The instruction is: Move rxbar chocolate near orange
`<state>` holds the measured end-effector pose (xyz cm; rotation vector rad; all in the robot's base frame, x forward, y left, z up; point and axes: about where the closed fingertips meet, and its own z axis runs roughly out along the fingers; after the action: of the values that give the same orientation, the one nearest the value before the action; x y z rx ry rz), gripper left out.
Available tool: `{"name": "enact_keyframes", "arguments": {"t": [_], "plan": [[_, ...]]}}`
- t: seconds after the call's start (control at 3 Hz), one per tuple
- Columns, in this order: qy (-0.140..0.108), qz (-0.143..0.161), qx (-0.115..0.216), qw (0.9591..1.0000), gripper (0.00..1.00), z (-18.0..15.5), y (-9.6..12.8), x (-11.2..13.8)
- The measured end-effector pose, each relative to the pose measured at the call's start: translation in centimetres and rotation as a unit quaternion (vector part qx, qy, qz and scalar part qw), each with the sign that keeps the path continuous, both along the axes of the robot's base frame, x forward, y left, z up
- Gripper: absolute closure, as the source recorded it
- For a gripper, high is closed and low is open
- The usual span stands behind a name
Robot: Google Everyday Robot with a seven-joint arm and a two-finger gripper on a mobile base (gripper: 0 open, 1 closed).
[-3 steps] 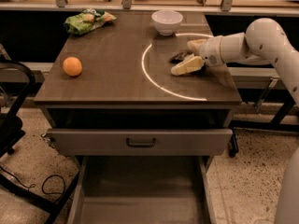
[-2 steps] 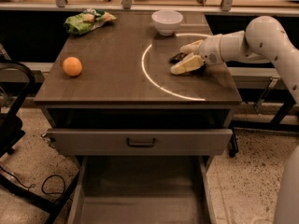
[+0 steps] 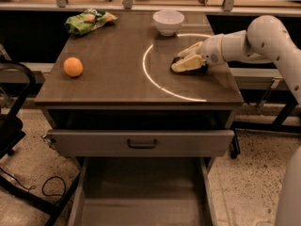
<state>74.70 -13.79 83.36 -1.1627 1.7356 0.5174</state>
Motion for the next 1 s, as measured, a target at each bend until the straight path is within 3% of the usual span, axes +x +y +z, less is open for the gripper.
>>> {"name": "enact_keyframes", "arguments": {"t": [1.0], "plan": [[0.0, 0.0, 0.0, 1.0, 1.0, 0.03, 0.0, 0.0]]}}
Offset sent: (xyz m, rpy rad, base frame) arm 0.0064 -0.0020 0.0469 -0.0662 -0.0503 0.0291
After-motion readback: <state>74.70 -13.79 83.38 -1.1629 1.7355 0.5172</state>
